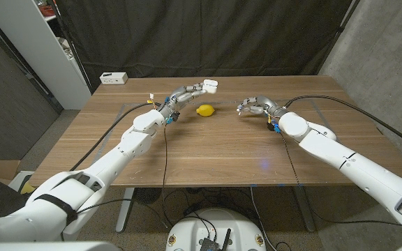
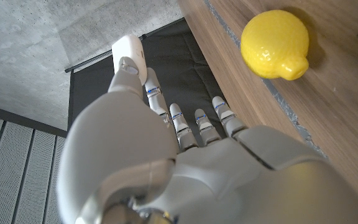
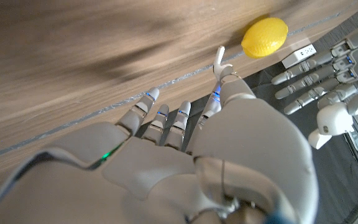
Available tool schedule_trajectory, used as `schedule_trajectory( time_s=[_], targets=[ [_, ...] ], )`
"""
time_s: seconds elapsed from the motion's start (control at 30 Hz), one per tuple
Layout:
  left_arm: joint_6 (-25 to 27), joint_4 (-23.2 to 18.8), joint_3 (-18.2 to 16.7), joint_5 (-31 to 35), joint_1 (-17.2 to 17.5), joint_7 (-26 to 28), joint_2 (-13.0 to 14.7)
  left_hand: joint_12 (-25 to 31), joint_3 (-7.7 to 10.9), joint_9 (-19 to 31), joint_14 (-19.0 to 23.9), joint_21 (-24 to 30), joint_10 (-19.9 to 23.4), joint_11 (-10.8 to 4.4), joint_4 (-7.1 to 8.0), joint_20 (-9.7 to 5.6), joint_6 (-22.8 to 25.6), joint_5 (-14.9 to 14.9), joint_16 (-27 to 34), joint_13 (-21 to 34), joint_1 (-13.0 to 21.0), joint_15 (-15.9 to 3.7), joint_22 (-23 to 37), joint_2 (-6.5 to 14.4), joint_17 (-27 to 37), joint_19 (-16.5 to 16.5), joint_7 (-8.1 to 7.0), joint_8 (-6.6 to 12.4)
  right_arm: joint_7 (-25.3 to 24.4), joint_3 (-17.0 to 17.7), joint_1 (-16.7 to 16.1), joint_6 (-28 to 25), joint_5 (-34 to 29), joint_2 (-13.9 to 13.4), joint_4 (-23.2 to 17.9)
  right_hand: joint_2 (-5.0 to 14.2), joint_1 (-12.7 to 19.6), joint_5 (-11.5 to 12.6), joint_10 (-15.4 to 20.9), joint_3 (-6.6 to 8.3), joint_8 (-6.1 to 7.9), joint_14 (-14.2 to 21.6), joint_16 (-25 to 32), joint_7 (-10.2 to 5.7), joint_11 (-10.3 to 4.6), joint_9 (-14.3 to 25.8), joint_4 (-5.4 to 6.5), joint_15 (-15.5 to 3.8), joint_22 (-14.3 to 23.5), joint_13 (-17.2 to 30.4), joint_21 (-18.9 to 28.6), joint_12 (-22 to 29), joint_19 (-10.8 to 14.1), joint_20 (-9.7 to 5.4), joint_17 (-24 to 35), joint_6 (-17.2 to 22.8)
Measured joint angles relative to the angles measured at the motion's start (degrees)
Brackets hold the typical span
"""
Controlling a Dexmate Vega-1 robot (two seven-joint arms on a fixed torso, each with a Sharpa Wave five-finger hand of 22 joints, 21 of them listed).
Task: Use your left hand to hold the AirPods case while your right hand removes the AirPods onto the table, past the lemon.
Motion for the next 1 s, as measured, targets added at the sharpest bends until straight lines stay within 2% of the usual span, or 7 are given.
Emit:
schedule_trajectory(
  time_s=[0.13, 0.3, 0.4, 0.87, 1.0],
  targets=[
    [-0.2, 0.0, 0.0, -0.1, 0.0, -0.1, 0.0, 0.0, 0.00, 0.0, 0.0, 0.0, 0.0, 0.00, 0.00, 0.00, 0.0, 0.0, 0.0, 0.0, 0.0, 0.00, 0.0, 0.0, 0.0, 0.0, 0.00, 0.00, 0.0, -0.9, 0.3, 0.0, 0.0, 0.0, 0.7, -0.25, -0.3, 0.0, -0.5, -0.15, 0.00, -1.0, -0.4, -1.11, -0.51, 0.0, -0.15, 0.09, 0.0, 0.0, 0.0, -0.4, -0.7, 0.21, -0.3, 0.1],
    [-0.3, 0.0, -0.1, -0.2, 0.0, -0.2, 0.3, 0.0, 0.00, 0.0, 0.0, 0.0, 0.0, 0.00, 0.00, 0.00, 0.0, 0.1, 0.0, 0.0, -0.1, 0.00, 0.0, 0.1, 0.0, 0.0, 0.00, 0.00, 0.1, -2.1, 0.6, -2.1, -2.7, 0.5, 1.6, -0.31, -0.3, 0.0, -1.1, -0.15, -0.27, -2.3, -0.9, -1.60, -0.07, -0.1, -0.15, 0.20, 0.0, -0.3, -0.2, -0.8, -1.4, 0.40, -0.6, 0.0],
    [-0.3, -0.1, -0.2, -0.3, 0.1, -0.2, 0.4, 0.0, -0.01, 0.0, 0.0, 0.0, 0.0, 0.00, 0.00, 0.00, 0.0, 0.1, 0.0, 0.0, -0.1, 0.00, 0.0, 0.1, 0.0, 0.0, -0.01, 0.00, -0.1, -2.7, 0.7, -2.3, -3.2, 0.7, 2.0, -0.31, -0.3, 0.3, -1.6, -0.15, -0.28, -3.2, -1.3, -1.72, -0.14, -0.2, -0.15, 0.24, 0.0, -0.3, -0.3, -1.1, -1.6, 0.20, -0.9, 0.1],
    [-0.6, -0.3, -0.5, -0.5, 0.5, -0.5, 0.6, 0.0, -0.01, 0.0, 0.0, 0.0, 0.0, 0.00, -0.01, 0.00, 0.0, 0.1, 0.0, 0.0, -0.3, 0.00, 0.0, 0.2, 0.0, 0.0, -0.02, 0.00, -0.7, -4.8, 1.3, -4.1, -6.5, 1.2, 2.9, -0.30, -0.3, 0.3, -2.7, -0.39, -0.44, -3.8, -2.0, -1.72, -0.26, -0.3, -0.39, 0.29, 0.0, -0.5, -0.3, -1.7, -2.3, 0.61, -1.4, 0.1],
    [-0.6, -0.4, -0.5, -0.5, 0.6, -0.5, 0.6, 0.0, -0.01, 0.0, 0.0, 0.0, 0.0, 0.00, -0.01, 0.00, 0.0, 0.1, 0.0, 0.0, -0.3, 0.00, 0.0, 0.1, 0.0, 0.0, -0.02, 0.00, -0.6, -5.1, 1.3, -4.3, -6.9, 1.3, 3.0, -0.30, -0.3, 0.3, -3.1, -0.39, -0.81, -4.4, -2.0, -1.83, 0.14, -0.2, -0.39, 0.30, 0.0, -0.6, -0.3, -2.0, -2.6, 0.30, -1.7, -0.4]
  ],
)
